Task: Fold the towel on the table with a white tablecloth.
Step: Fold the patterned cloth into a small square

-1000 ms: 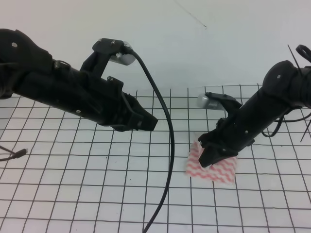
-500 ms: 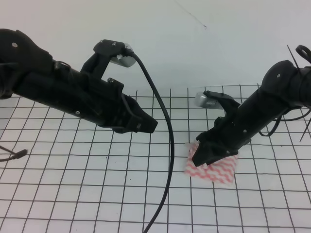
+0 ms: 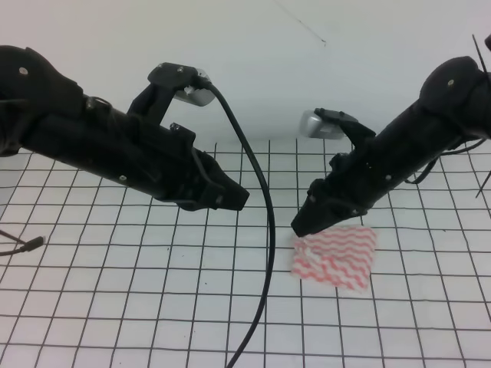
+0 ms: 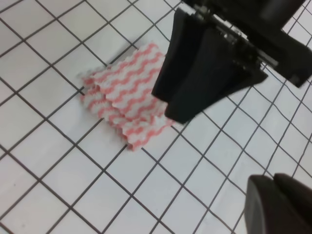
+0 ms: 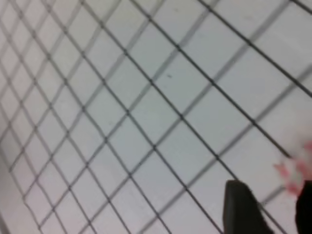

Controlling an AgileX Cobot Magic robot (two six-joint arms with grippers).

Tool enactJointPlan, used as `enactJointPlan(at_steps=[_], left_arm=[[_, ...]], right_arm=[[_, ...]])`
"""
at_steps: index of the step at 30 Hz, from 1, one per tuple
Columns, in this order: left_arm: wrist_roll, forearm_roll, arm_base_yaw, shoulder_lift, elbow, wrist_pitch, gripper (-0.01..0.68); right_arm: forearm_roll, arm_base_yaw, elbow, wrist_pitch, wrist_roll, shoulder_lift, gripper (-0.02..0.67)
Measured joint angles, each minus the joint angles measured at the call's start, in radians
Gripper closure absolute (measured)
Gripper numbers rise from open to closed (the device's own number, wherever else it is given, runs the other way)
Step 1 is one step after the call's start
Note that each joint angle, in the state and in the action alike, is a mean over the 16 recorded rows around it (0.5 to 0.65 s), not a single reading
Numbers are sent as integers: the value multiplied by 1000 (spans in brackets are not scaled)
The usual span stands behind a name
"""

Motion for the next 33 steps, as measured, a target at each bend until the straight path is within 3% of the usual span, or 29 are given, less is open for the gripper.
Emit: enactJointPlan(at_steps=[13,33], left_arm=[[-9,26,0,0,0,-37,674],[13,29,0,0,0,-87,674]], right_arm=[[-129,18,-18,-24,80,17,625],[-178,79,-18,-43,77,81,646]])
